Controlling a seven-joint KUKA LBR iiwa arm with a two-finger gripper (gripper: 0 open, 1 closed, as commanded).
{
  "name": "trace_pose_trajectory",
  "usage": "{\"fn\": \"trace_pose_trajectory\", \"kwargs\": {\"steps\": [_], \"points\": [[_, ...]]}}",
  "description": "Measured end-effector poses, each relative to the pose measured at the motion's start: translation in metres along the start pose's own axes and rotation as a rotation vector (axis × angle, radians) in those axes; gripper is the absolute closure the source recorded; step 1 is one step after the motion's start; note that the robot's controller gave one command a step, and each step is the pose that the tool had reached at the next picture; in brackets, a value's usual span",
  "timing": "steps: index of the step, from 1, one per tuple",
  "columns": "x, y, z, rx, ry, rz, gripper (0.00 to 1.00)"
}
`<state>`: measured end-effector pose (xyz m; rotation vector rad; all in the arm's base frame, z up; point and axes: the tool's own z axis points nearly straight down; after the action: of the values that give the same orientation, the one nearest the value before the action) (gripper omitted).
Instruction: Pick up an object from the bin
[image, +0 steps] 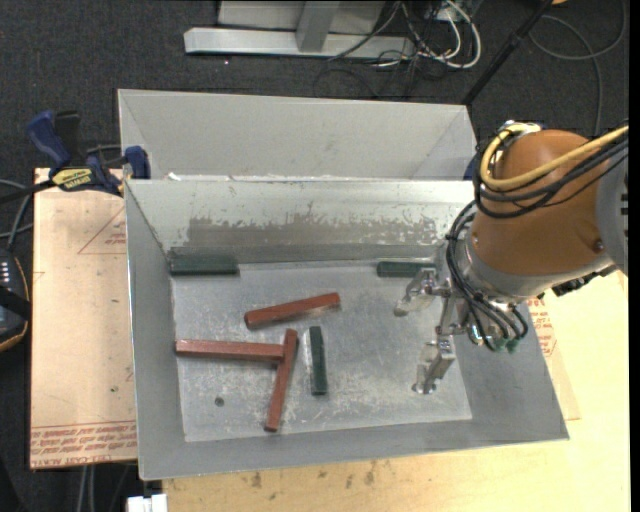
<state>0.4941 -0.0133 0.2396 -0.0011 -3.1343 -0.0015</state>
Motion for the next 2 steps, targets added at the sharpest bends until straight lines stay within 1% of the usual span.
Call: {"fn": "trace_pose_trajectory", "kwargs": {"steps": [1, 2], "points": [[-0.001, 0.0, -0.004, 0.0, -0.008, 0.0, 0.0], [-0.009, 0.054, 0.055, 0.001, -0.014, -0.068, 0.0]]}}
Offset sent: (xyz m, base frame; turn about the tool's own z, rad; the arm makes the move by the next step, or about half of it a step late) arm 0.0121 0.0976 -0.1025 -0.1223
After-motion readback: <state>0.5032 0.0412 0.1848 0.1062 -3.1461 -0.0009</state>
